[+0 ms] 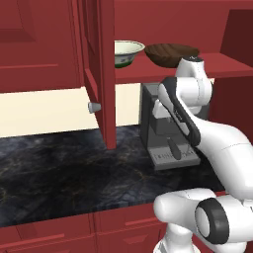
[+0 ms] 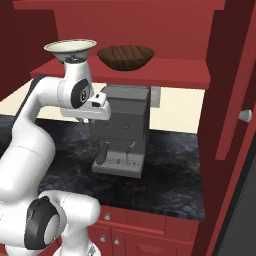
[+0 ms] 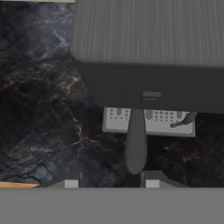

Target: Pick up the bowls from the cabinet and place each bowl in front of a stool on the dining counter.

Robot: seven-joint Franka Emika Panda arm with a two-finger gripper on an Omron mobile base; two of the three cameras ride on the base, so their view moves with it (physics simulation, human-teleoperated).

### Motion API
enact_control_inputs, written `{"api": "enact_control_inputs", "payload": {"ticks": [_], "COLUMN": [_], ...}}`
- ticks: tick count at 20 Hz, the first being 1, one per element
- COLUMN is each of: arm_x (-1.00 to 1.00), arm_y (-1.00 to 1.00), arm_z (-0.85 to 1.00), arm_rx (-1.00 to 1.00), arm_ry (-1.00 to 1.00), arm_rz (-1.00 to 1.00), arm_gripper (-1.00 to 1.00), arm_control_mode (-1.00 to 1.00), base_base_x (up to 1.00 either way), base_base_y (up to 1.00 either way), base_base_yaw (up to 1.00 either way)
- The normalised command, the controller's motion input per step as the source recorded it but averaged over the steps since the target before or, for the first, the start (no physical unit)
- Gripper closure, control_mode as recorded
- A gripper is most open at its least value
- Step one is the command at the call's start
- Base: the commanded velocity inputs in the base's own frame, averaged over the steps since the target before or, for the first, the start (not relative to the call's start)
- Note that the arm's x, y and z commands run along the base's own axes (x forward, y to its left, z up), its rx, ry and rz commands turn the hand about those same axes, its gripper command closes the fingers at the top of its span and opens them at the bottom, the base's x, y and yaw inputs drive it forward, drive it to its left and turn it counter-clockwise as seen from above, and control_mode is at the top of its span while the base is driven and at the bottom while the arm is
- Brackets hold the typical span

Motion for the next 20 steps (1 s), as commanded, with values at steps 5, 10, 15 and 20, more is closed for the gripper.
{"api": "enact_control_inputs", "payload": {"ticks": [5,10,15,20], "arm_x": [-0.07,-0.25,-0.11,0.06], "arm_y": [-0.01,-0.01,-0.02,-0.12], "arm_z": [-0.1,0.28,0.91,0.9], "arm_rx": [-0.13,-0.27,-0.21,-0.2], "arm_ry": [-0.05,-0.38,-0.15,-0.04], "arm_rz": [0.03,0.2,0.15,0.03], "arm_gripper": [-1.0,-1.0,-1.0,-1.0], "arm_control_mode": [-1.0,-1.0,-1.0,-1.0], "base_base_x": [0.0,0.0,0.0,0.0], "base_base_y": [0.0,0.0,0.0,0.0], "base_base_yaw": [0.0,0.0,0.0,0.0]}}
